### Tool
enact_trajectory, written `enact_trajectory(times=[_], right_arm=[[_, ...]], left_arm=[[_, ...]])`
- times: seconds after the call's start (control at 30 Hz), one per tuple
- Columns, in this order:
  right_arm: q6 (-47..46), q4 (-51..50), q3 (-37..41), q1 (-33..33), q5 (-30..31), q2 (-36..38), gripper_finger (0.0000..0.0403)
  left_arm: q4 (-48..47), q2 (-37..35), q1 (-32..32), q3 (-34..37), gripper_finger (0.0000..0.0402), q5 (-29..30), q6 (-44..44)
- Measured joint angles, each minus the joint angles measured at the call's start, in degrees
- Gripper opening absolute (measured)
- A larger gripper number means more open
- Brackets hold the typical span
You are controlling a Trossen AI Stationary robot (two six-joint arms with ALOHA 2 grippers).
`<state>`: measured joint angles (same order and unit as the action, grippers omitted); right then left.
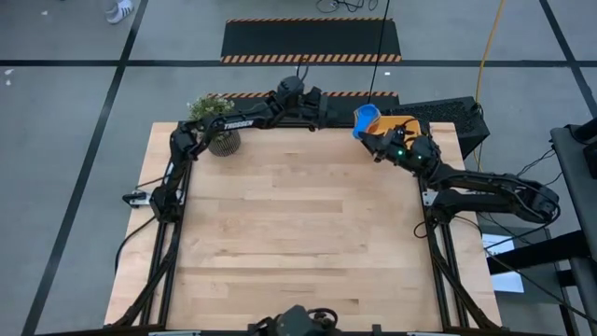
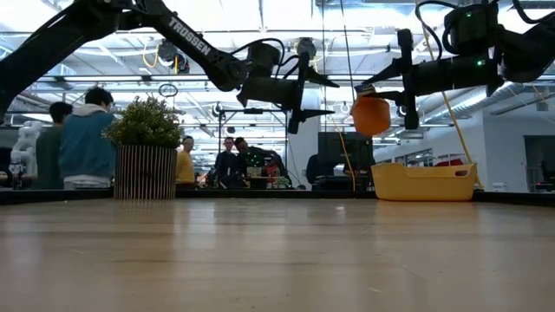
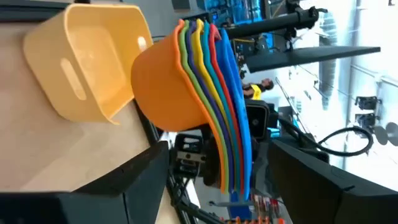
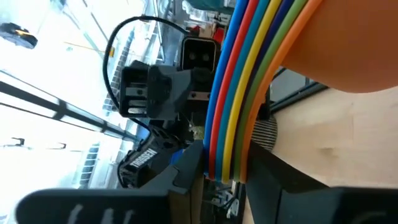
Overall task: Nest measuring cups in basket
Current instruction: Put the nested measuring cups into the yellow bin
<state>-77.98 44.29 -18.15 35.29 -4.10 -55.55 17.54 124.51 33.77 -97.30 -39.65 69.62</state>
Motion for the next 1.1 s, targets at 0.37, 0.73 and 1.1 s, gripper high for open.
enact_trajectory(times=[0.37, 0.73, 1.1], right_arm=[[1.7, -12.7, 0.0, -0.9, 10.7, 12.6, 0.0074], [4.3, -33.5, -8.3, -8.6, 20.3, 23.1, 0.0073], [3.2, -32.0, -9.5, -25.9, 45.8, 21.7, 0.0073]], left_arm=[[0.1, 0.0, 0.9, 0.0, 0.0248, -5.1, 0.5], [0.5, 0.0, 0.9, 0.0, 0.0248, -7.0, 1.4], [2.1, 0.0, 1.0, 0.0, 0.0248, -7.0, 2.1]])
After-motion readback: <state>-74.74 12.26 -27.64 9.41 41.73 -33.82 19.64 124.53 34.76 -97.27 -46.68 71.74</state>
